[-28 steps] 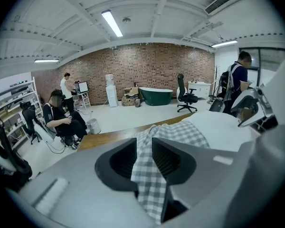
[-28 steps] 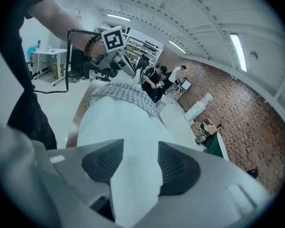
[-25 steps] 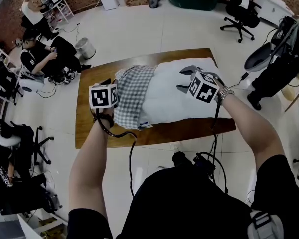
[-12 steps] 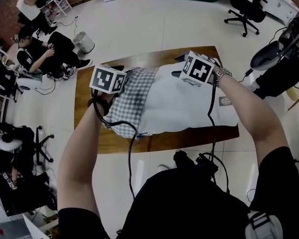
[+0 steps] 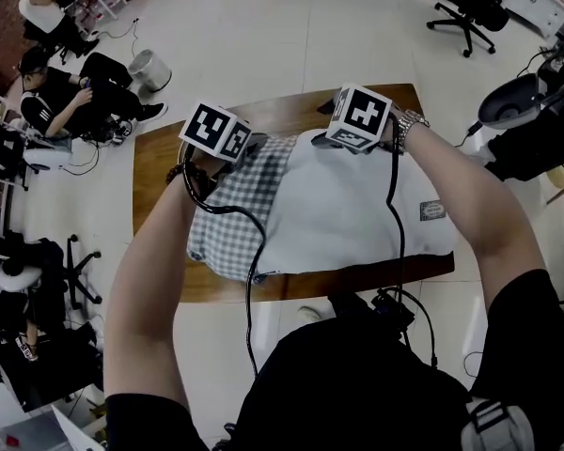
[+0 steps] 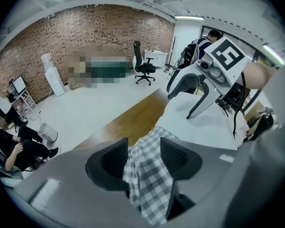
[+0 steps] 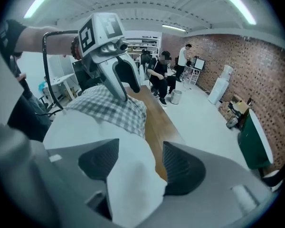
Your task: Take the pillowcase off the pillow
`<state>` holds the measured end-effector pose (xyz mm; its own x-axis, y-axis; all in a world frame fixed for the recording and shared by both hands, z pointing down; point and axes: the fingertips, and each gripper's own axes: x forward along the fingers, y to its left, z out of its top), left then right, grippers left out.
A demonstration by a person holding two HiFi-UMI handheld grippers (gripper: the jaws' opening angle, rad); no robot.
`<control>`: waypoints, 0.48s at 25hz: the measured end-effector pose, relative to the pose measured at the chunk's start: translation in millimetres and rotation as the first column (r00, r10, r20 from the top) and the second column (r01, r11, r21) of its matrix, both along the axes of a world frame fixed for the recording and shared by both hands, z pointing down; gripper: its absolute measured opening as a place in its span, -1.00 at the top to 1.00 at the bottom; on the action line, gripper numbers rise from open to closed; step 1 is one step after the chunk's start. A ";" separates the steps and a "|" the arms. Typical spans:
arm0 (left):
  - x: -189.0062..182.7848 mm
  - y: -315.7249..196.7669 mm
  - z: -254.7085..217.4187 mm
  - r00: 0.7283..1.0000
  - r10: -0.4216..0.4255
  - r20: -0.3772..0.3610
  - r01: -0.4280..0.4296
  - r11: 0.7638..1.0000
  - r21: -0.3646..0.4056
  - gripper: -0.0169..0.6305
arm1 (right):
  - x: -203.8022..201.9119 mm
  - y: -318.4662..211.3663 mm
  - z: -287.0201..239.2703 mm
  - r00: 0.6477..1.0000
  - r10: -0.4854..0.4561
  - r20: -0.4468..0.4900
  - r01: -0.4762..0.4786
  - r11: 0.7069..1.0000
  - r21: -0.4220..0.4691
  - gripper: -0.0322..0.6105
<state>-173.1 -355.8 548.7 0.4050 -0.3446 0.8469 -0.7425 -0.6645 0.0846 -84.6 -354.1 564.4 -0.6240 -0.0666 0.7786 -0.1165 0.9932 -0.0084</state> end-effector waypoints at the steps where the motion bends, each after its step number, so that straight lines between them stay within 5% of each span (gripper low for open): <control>1: 2.3 -7.4 5.3 1.000 0.006 0.000 -0.006 1.000 -0.026 0.27 | -1.1 -5.7 3.2 1.000 -0.008 0.001 0.008 0.999 -0.037 -0.01; 8: 5.5 -37.0 49.2 0.998 0.063 0.031 -0.056 0.976 -0.211 0.27 | -10.0 -36.6 31.7 0.997 -0.070 -0.041 0.061 0.981 -0.185 -0.21; 12: -4.3 -43.2 78.2 0.995 0.083 0.055 -0.062 0.947 -0.315 0.28 | -11.5 -39.3 60.0 0.993 -0.083 -0.079 0.054 0.945 -0.321 -0.22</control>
<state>-177.4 -399.0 626.9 0.3583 -0.0298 0.9331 -0.7042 -0.6649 0.2491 -96.0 -393.5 624.3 -0.5442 0.2341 0.8056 -0.0633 0.9461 -0.3177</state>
